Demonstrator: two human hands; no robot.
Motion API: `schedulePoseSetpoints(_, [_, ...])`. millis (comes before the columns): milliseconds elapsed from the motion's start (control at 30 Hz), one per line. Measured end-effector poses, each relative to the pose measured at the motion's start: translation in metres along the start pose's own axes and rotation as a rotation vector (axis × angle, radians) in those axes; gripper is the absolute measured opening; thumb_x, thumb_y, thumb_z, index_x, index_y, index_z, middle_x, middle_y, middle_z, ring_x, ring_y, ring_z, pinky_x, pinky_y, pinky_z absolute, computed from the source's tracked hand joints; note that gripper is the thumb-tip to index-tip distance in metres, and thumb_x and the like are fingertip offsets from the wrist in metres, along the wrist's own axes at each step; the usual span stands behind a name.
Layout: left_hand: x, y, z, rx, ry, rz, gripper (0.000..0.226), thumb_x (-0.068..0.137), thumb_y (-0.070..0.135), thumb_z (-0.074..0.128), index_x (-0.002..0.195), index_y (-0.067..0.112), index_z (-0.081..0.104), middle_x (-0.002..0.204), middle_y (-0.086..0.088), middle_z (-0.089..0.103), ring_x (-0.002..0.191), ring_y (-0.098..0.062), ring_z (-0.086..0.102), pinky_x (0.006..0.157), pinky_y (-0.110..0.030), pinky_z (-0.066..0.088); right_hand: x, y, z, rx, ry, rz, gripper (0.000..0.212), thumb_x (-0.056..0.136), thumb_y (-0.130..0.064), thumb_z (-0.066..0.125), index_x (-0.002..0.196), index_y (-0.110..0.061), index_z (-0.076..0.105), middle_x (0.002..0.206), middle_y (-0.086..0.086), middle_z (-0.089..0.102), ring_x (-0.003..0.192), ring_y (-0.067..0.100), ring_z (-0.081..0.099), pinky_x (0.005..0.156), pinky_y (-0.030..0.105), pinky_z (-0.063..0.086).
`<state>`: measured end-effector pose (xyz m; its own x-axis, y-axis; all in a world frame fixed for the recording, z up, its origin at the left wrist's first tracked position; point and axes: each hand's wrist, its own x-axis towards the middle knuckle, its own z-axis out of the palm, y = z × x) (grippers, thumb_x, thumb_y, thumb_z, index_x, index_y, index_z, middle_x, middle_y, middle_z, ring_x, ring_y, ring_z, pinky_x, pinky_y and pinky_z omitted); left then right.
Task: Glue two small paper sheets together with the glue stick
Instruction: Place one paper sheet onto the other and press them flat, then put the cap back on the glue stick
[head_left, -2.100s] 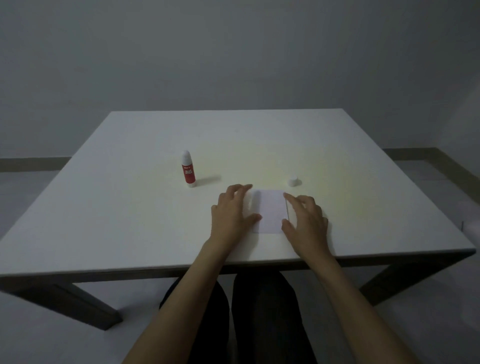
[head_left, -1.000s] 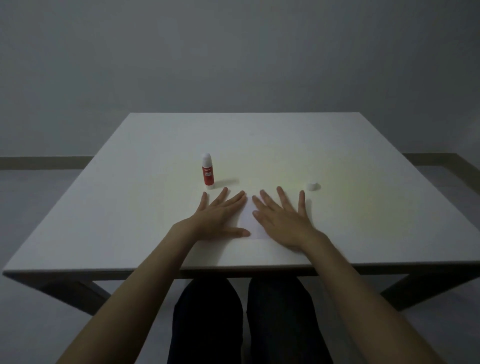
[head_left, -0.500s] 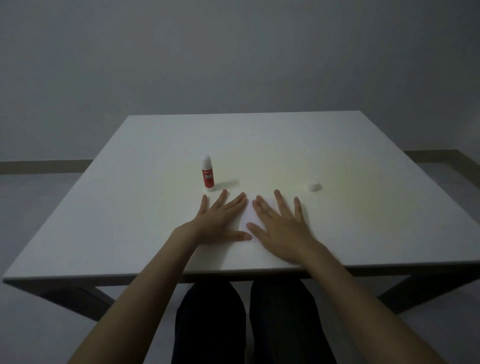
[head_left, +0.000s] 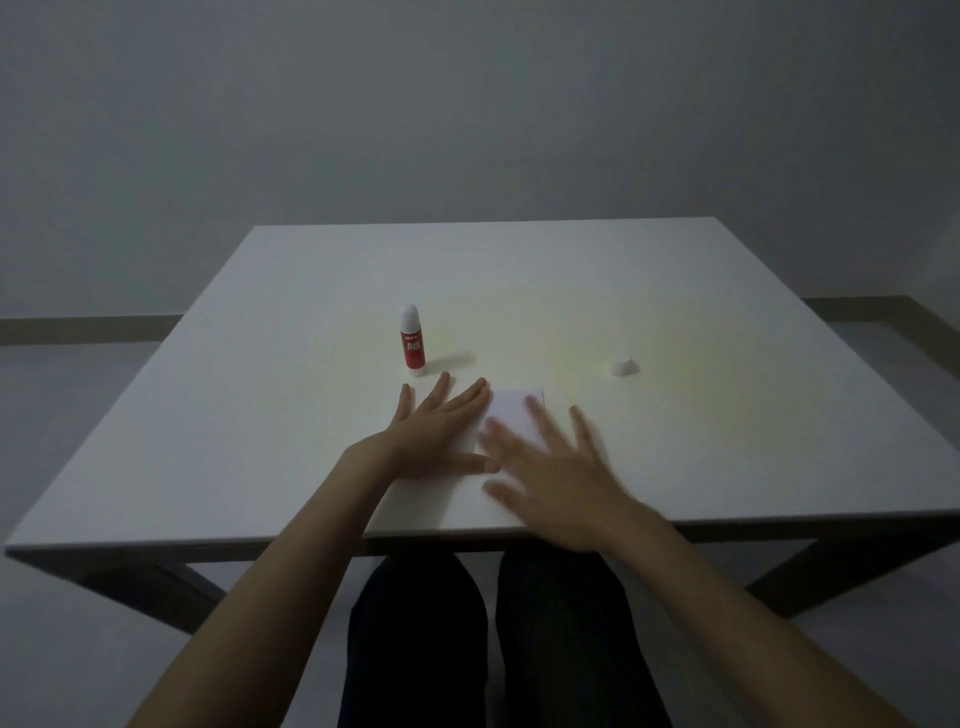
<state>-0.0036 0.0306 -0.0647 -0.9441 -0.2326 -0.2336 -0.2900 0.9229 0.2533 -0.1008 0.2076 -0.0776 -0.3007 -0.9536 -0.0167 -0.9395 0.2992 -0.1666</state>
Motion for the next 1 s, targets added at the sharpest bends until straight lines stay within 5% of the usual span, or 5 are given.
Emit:
schedulePoseSetpoints(433, [-0.007,0.0,0.006,-0.113,0.104,0.01,0.087,0.083,0.065,0.042,0.15,0.032,-0.003,0.16,0.008,-0.005,0.146,-0.016,-0.016,0.116,-0.05,-0.017,0.011,0.041,-0.004,-0.046,0.018,0.127,0.066,0.088,-0.064,0.001,0.144,-0.036,-0.019,0.155,-0.017,-0.023,0.144,0.018,-0.022,0.112,0.054,-0.017])
schedulePoseSetpoints(600, [-0.022,0.0,0.007,-0.803,0.964,-0.182,0.039,0.082,0.032,0.067,0.12,0.023,0.06,0.12,0.008,0.063,0.112,-0.008,0.059,0.092,-0.022,0.047,0.006,0.036,-0.004,0.125,0.254,0.151,0.069,0.085,-0.069,0.004,0.143,-0.041,-0.022,0.154,-0.012,-0.032,0.142,0.012,-0.026,0.112,0.046,-0.017])
schedulePoseSetpoints(667, [-0.011,-0.004,0.001,-0.814,1.176,-0.398,0.046,0.078,0.023,0.073,0.121,0.015,0.058,0.117,-0.002,0.063,0.107,-0.02,0.061,0.086,-0.026,0.048,0.006,0.035,-0.007,0.181,0.343,0.182,0.07,0.088,-0.066,0.012,0.148,-0.034,-0.009,0.159,-0.007,-0.018,0.145,0.012,-0.016,0.115,0.045,-0.011])
schedulePoseSetpoints(800, [0.018,-0.004,-0.015,-0.882,0.953,-0.59,0.08,0.079,0.028,0.072,0.145,0.011,0.031,0.141,-0.009,0.052,0.13,-0.027,0.046,0.107,-0.038,0.035,0.002,0.034,-0.007,0.278,0.489,0.171,0.063,0.092,-0.055,0.031,0.144,-0.019,0.033,0.159,0.002,0.018,0.144,0.018,0.02,0.115,0.041,0.021])
schedulePoseSetpoints(1000, [0.017,0.018,-0.029,-1.083,1.029,-0.445,0.01,0.083,0.021,0.064,0.074,0.018,0.069,0.07,0.007,0.069,0.077,-0.019,0.064,0.067,-0.029,0.044,-0.002,0.027,-0.017,0.344,0.796,0.052,0.046,0.093,-0.041,0.047,0.066,-0.006,0.06,0.079,0.01,0.068,0.076,0.024,0.063,0.068,0.04,0.054])
